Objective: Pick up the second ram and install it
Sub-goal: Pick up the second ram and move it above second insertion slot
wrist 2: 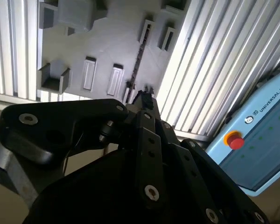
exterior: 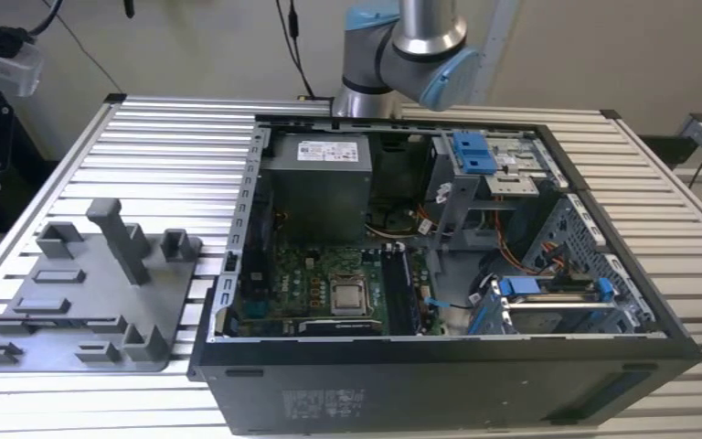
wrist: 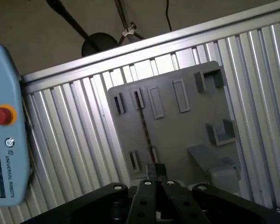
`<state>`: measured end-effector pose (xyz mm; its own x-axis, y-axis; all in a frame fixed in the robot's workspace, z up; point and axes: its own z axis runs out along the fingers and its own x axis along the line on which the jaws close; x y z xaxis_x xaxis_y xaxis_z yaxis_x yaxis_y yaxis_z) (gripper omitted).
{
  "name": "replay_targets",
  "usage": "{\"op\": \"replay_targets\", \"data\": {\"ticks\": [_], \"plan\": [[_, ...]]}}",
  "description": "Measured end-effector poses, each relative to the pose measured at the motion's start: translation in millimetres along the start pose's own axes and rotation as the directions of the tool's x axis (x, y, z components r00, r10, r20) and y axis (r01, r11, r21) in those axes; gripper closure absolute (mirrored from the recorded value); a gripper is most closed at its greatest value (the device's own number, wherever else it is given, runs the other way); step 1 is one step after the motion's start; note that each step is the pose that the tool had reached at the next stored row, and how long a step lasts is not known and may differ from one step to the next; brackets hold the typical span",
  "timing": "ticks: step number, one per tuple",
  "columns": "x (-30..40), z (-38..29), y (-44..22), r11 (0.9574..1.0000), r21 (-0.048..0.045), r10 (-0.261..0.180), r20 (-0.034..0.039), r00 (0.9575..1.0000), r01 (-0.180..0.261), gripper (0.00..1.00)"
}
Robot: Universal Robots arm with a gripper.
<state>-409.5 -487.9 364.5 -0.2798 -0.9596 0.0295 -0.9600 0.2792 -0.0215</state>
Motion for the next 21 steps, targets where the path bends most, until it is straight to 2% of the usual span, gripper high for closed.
{"op": "replay_targets", "data": {"ticks": [7, 8, 9, 12, 14, 15, 21], "plan": [[0.0, 0.0, 0.0, 1.0000, 0.0000, 0.000, 0.0001, 1.0000, 0.000, 0.88], [0.0, 0.0, 0.0, 1.0000, 0.0000, 0.000, 0.0001, 1.0000, 0.000, 0.82], [0.0, 0.0, 0.0, 1.0000, 0.0000, 0.000, 0.0000, 1.0000, 0.000, 0.82], [0.0, 0.0, 0.0, 1.0000, 0.0000, 0.000, 0.0000, 1.0000, 0.000, 0.64], [0.0, 0.0, 0.0, 1.0000, 0.0000, 0.000, 0.0000, 1.0000, 0.000, 0.64], [0.0, 0.0, 0.0, 1.0000, 0.0000, 0.000, 0.0000, 1.0000, 0.000, 0.58], [0.0, 0.4, 0.0, 1.0000, 0.0000, 0.000, 0.0000, 1.0000, 0.000, 0.58]]}}
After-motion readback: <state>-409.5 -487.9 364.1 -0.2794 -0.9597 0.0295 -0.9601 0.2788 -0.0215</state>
